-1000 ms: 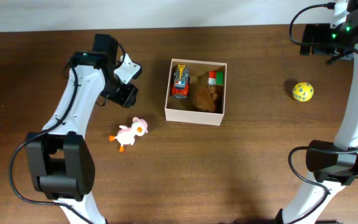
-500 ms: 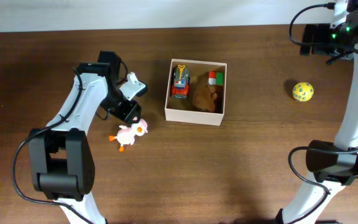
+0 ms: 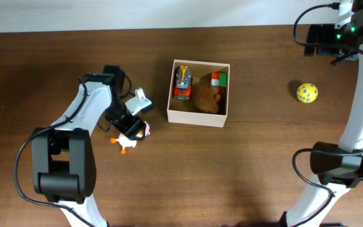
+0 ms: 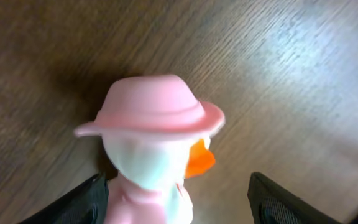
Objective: Pack container
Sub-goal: 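Lower the left gripper toward the white duck toy, then close the left gripper on the duck toy's pink hat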
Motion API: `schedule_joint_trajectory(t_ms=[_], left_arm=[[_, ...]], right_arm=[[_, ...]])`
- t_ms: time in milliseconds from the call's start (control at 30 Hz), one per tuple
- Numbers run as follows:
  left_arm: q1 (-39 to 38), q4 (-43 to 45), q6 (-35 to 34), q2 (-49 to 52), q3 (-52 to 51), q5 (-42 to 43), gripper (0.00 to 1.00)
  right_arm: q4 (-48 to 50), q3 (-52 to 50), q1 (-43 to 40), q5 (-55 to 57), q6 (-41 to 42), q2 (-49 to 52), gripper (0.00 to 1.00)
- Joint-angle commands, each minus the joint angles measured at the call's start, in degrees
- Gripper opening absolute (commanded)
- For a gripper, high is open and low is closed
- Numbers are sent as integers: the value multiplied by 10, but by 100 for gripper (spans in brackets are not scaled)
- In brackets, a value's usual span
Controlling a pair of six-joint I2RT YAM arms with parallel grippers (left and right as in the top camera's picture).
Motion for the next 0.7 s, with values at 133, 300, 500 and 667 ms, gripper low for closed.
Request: schedule_joint_trajectory(t_ms=[133, 300, 500, 667], left_arm=[[1, 40, 18, -2, -20, -16, 74], [1, 49, 18, -2, -21, -15, 74], [1, 60, 18, -2, -22, -15, 75], [1, 69, 18, -2, -27, -15, 75]], right_arm=[[0, 4, -2, 5, 5, 1, 99], [0, 4, -2, 5, 5, 1, 99], [0, 4, -2, 5, 5, 1, 99], [0, 4, -2, 5, 5, 1, 99]])
